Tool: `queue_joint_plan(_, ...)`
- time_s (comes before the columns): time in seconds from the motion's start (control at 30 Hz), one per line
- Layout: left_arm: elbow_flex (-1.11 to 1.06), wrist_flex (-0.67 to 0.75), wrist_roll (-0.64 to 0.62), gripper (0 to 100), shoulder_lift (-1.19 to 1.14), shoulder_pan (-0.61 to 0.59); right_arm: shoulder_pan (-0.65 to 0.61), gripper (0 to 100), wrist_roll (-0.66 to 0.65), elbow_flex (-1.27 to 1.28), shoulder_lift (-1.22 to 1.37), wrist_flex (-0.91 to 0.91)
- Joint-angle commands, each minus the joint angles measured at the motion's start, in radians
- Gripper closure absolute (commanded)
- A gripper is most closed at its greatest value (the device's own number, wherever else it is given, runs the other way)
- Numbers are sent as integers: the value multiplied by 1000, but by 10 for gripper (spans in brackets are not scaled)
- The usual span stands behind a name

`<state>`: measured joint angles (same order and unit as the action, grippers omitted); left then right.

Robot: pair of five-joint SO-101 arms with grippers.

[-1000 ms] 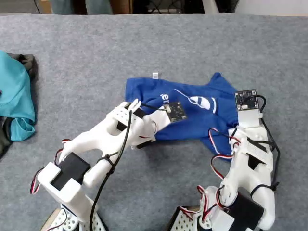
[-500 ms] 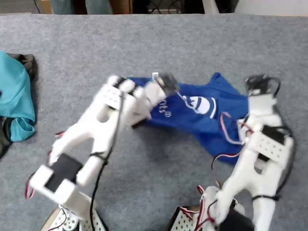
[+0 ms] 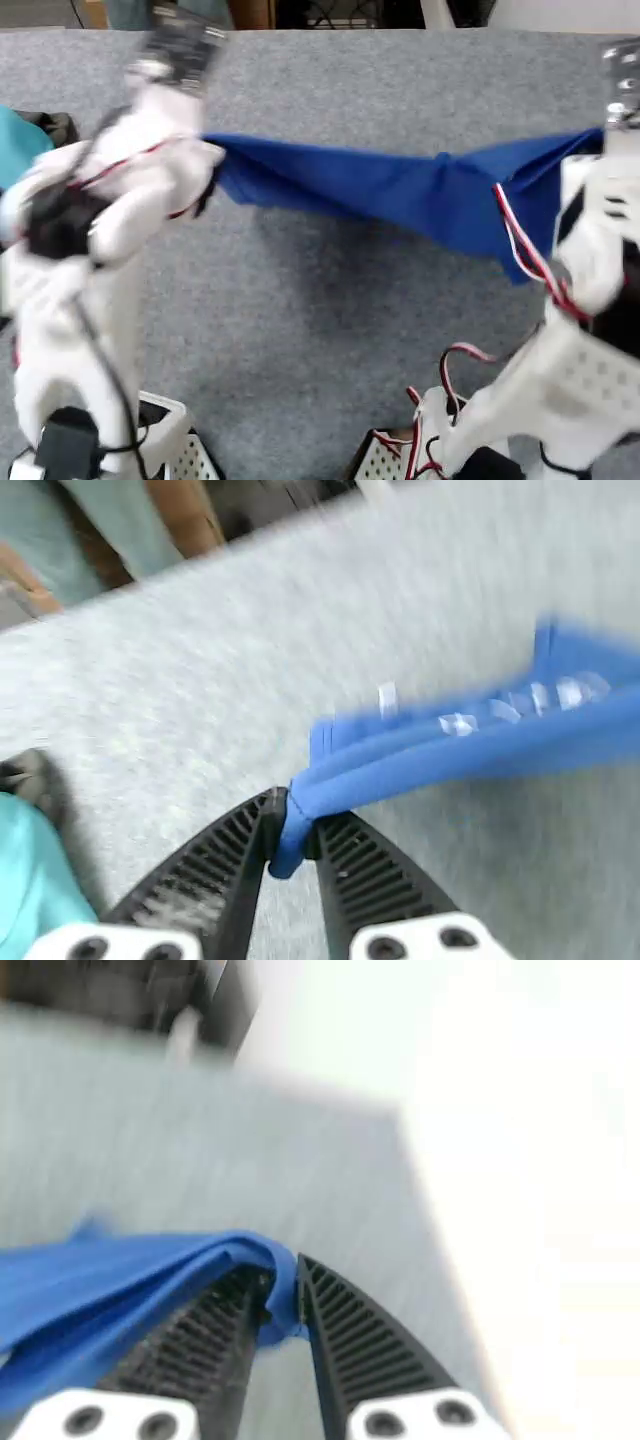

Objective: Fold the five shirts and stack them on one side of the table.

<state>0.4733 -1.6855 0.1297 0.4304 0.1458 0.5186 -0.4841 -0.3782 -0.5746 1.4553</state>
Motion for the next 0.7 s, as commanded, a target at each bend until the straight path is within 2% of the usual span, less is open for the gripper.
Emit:
queue_joint_plan(0.0,257,-75,-51,972,35,-76,-8,985,40,-331,47,2)
queue_joint_plan(0.2,406,-75,-46,972,83,-191,-8,985,44,-723,156,-34)
queue_joint_plan(0.33,390,-77,-23,972,161,-191,-8,985,37,-886,197,-92)
queue_joint_plan(0.5,263,-77,8,972,275,-200,-12,985,32,-949,196,-129)
queue_joint_plan(0.67,101,-74,38,972,381,-200,-52,985,-41,-909,211,-129)
